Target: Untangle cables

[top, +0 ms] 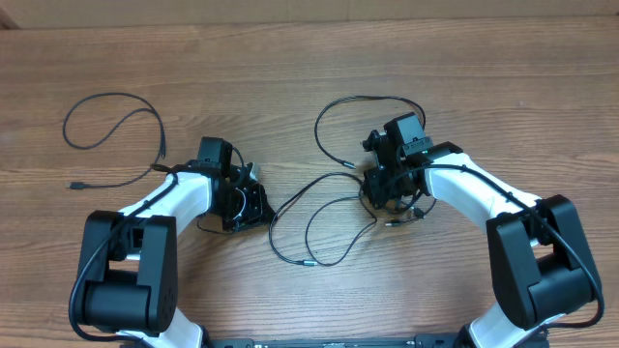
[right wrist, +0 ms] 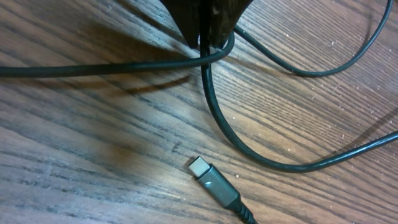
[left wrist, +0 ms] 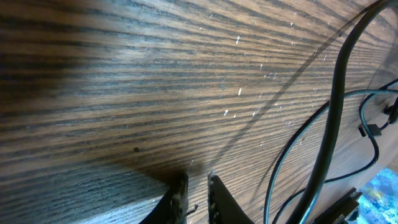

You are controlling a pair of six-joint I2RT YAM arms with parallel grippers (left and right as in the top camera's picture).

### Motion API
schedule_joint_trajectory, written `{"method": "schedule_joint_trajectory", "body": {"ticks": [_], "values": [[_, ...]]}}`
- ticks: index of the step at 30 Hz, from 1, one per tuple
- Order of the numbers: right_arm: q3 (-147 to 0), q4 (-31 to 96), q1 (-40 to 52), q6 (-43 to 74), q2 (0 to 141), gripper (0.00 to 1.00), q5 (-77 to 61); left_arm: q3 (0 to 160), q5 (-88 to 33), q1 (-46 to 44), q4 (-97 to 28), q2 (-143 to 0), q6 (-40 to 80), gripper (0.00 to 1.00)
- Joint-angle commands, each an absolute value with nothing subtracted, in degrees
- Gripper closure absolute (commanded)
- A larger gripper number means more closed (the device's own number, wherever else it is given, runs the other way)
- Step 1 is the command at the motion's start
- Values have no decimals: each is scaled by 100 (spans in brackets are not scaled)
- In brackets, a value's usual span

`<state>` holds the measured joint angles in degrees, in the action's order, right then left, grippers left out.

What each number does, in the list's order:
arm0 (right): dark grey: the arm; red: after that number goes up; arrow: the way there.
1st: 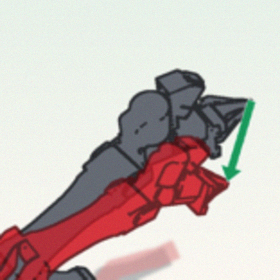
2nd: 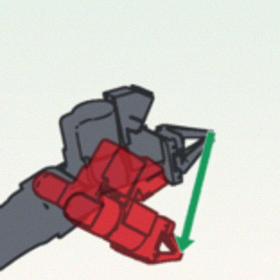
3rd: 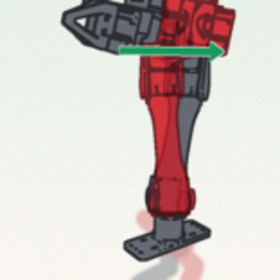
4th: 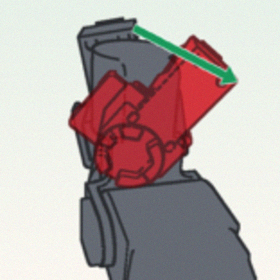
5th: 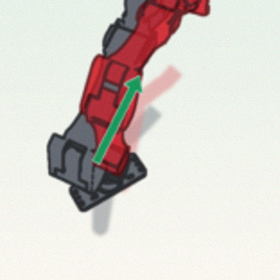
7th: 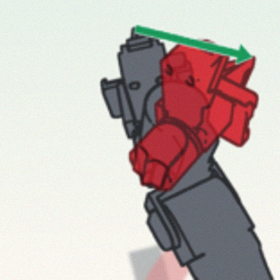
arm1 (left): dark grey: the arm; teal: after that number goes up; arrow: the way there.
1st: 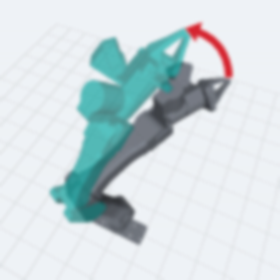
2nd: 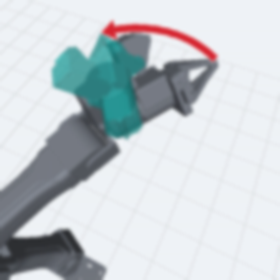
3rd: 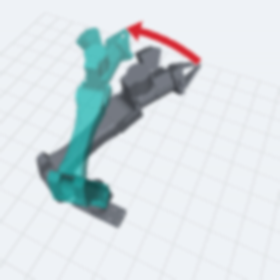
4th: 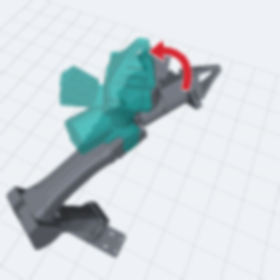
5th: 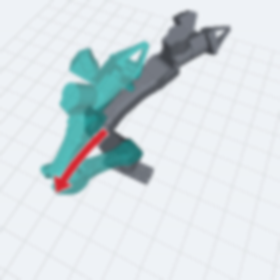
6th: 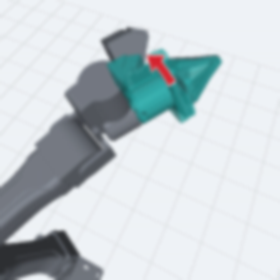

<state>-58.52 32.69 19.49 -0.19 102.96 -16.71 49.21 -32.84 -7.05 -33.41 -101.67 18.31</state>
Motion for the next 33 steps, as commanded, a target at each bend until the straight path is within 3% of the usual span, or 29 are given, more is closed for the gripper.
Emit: {"method": "schedule_joint_trajectory", "body": {"ticks": [1, 9, 19, 25, 33], "values": [[-5808, 3236, 1955, -23, 10182, 96, -1682, 4762, -2657, -716, -3382, -10300, 1844, 85], [-5811, 3238, 1955, -3, 10180, 96, -1935, 4762, -2657, -716, -3380, -10300, 1846, 85], [-6014, 2825, 1898, 43, 10178, 96, -4840, 4762, -2659, -716, -3378, -10300, 1846, 86], [-6045, 1905, 1890, 755, 10178, 96, -6252, 4762, -2657, -716, -3378, -10300, 1846, 86], [-6045, 1684, 1890, 1007, 10178, 96, -6167, 4762, -2657, -716, -3378, -10300, 1844, 86]]}}
